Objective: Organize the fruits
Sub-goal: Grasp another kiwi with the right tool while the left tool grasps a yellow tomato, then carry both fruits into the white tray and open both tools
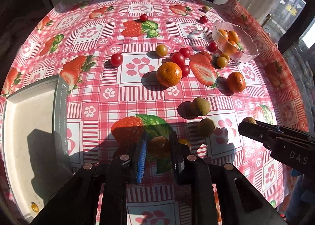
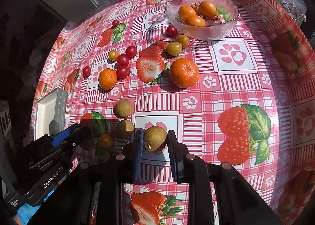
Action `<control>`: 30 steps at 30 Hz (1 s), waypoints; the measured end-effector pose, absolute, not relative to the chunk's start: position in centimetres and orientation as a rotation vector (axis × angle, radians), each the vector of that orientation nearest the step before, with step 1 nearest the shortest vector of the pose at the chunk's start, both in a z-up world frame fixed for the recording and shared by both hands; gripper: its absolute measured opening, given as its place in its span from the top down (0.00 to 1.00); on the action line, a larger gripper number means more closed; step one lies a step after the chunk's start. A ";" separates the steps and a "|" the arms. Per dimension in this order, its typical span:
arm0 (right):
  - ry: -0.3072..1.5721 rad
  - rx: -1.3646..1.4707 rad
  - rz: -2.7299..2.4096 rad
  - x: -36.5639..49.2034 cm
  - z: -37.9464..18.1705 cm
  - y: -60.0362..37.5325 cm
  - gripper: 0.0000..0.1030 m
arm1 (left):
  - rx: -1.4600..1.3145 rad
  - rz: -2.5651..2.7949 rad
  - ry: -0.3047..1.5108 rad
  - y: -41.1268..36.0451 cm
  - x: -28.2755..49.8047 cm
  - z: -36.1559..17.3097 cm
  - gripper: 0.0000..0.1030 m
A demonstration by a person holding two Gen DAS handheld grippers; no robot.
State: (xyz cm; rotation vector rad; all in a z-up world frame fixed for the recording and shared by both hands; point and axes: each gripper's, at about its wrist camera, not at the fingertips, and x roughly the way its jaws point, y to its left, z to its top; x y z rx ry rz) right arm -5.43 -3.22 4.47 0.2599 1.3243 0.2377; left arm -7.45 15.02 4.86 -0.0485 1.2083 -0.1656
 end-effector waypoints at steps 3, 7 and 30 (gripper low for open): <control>1.327 0.257 0.256 -6.0 4.9 -2.3 0.73 | -0.058 -0.152 1.208 16.0 -8.2 5.2 0.77; 1.333 0.252 0.284 -6.7 5.3 -0.8 0.73 | -0.059 -0.135 1.205 17.3 -9.3 5.6 0.77; 1.375 0.125 0.565 -9.6 7.2 14.6 0.73 | -0.124 0.087 1.202 30.6 -16.0 6.8 0.77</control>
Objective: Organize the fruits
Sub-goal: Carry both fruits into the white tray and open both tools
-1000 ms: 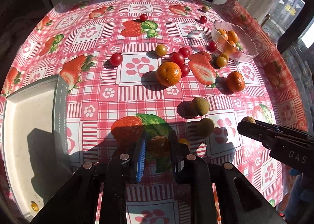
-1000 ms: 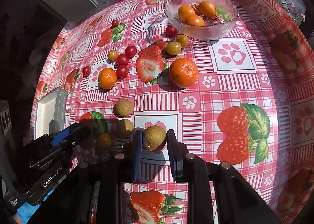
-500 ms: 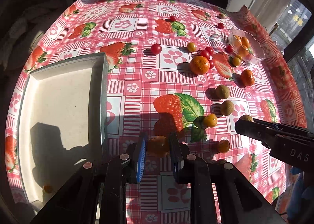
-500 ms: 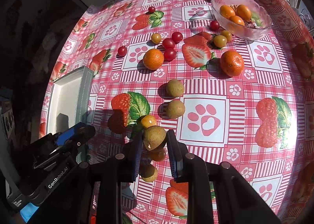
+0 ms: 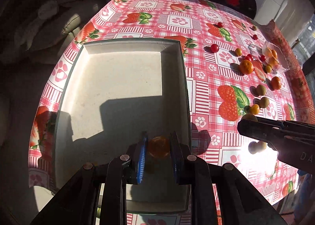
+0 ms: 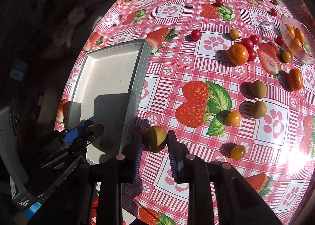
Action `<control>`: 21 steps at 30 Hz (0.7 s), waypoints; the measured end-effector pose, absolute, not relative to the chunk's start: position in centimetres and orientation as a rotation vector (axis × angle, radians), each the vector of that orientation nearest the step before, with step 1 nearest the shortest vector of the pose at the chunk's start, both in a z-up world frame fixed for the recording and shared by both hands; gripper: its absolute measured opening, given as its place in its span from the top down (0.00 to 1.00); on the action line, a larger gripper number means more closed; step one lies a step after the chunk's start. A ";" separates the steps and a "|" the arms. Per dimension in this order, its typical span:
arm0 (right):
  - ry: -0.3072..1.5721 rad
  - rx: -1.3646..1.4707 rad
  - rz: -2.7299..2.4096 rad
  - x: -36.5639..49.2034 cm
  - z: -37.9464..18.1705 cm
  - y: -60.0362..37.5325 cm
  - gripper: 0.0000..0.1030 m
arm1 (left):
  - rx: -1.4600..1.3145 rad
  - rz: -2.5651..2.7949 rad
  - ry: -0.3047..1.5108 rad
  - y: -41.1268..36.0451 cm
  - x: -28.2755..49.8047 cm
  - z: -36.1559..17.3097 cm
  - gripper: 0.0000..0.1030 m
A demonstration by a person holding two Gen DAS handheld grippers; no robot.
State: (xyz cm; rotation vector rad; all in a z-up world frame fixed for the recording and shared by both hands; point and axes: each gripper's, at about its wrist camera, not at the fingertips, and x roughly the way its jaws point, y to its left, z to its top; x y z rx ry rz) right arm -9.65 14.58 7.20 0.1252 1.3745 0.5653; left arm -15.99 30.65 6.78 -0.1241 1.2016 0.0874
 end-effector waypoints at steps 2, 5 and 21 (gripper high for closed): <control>1.381 0.116 0.594 -10.0 7.3 16.2 0.73 | -0.128 0.111 1.207 31.8 -16.7 6.5 0.77; 1.390 0.101 0.638 -10.4 7.2 18.4 0.73 | -0.134 0.136 1.224 33.1 -17.6 5.8 0.77; 1.451 -0.091 0.732 -11.1 2.7 26.3 0.73 | -0.143 0.170 1.310 34.6 -20.0 2.0 0.77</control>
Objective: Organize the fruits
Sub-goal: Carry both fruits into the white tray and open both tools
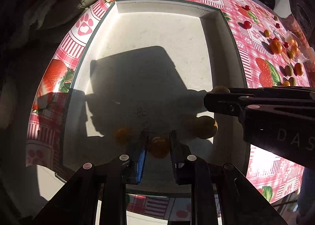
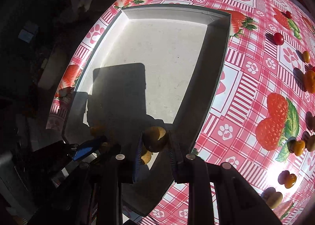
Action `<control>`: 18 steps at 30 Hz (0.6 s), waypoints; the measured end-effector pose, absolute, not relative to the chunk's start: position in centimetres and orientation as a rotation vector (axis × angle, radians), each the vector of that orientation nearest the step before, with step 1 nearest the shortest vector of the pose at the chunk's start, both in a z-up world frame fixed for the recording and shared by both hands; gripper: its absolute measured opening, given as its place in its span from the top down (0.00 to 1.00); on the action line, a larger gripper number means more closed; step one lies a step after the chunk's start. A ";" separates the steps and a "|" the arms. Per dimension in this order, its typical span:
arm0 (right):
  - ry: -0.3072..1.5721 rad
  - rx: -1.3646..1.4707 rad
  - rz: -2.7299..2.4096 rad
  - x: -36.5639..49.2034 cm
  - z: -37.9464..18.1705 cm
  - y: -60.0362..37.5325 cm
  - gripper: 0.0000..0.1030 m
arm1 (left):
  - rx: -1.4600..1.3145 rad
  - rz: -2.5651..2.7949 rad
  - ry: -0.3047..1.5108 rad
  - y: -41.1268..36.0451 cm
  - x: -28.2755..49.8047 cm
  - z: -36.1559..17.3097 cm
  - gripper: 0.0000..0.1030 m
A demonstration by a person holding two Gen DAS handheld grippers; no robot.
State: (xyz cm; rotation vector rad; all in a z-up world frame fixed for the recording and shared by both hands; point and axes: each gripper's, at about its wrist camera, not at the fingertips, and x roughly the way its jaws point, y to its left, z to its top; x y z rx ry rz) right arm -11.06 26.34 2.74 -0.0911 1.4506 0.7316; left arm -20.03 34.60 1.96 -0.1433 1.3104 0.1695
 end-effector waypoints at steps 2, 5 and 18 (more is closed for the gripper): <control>1.463 -0.107 0.731 -11.1 2.2 26.7 0.73 | -0.149 0.168 1.315 34.7 -20.2 1.7 0.77; 1.472 -0.125 0.740 -11.2 1.8 27.1 0.73 | -0.135 0.159 1.312 34.6 -20.3 1.7 0.76; 1.420 -0.053 0.777 -10.6 3.8 27.5 0.24 | -0.121 0.212 1.289 35.4 -20.3 2.8 0.17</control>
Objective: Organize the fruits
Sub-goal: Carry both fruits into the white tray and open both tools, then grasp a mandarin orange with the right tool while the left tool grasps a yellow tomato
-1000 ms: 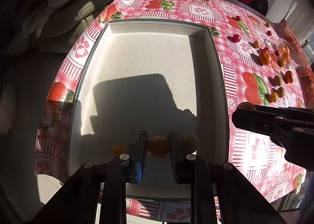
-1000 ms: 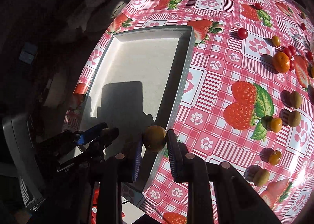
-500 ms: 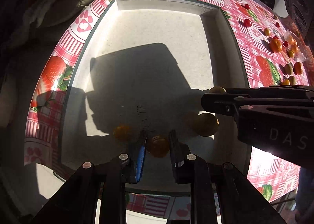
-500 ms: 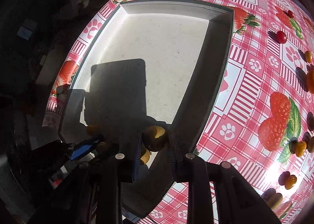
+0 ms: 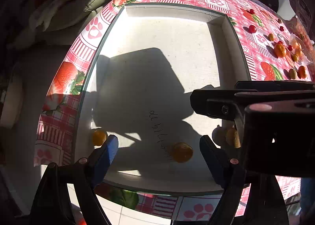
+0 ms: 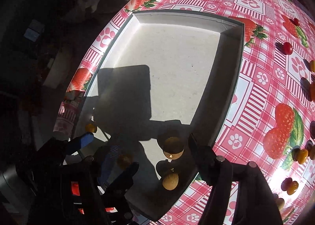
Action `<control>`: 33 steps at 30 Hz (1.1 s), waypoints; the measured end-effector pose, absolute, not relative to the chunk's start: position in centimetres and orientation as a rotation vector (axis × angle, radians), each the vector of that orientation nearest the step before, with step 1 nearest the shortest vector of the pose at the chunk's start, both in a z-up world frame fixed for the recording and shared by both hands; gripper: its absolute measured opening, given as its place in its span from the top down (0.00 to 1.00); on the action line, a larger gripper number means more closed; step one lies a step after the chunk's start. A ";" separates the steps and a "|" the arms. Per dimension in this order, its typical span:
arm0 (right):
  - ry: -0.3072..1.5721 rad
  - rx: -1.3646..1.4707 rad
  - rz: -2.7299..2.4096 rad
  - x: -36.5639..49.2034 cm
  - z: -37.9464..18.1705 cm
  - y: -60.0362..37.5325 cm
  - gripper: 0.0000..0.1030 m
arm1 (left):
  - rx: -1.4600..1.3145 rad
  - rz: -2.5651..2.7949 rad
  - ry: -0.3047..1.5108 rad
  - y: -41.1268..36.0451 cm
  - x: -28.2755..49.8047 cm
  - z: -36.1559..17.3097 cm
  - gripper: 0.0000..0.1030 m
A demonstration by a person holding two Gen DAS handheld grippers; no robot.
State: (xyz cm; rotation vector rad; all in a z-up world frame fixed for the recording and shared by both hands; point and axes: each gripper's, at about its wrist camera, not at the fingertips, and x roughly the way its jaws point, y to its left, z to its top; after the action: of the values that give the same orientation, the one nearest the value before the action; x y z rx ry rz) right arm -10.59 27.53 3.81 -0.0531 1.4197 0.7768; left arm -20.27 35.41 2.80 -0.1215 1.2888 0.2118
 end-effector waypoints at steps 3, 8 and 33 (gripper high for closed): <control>1.394 0.004 0.754 -10.2 5.0 26.2 0.22 | -0.103 0.221 1.297 35.4 -20.0 3.4 0.17; 1.371 0.052 0.676 -9.5 6.4 22.7 0.22 | -0.063 0.180 1.273 33.5 -19.1 4.9 0.17; 1.410 0.217 0.201 -8.7 4.1 -0.2 0.22 | 0.082 -0.100 1.253 16.9 -11.2 4.9 0.17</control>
State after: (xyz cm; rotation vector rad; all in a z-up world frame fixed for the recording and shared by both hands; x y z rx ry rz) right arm -8.72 -0.15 4.08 0.2173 1.4100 0.2013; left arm -11.16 16.94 4.92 0.0818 1.2526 -0.1003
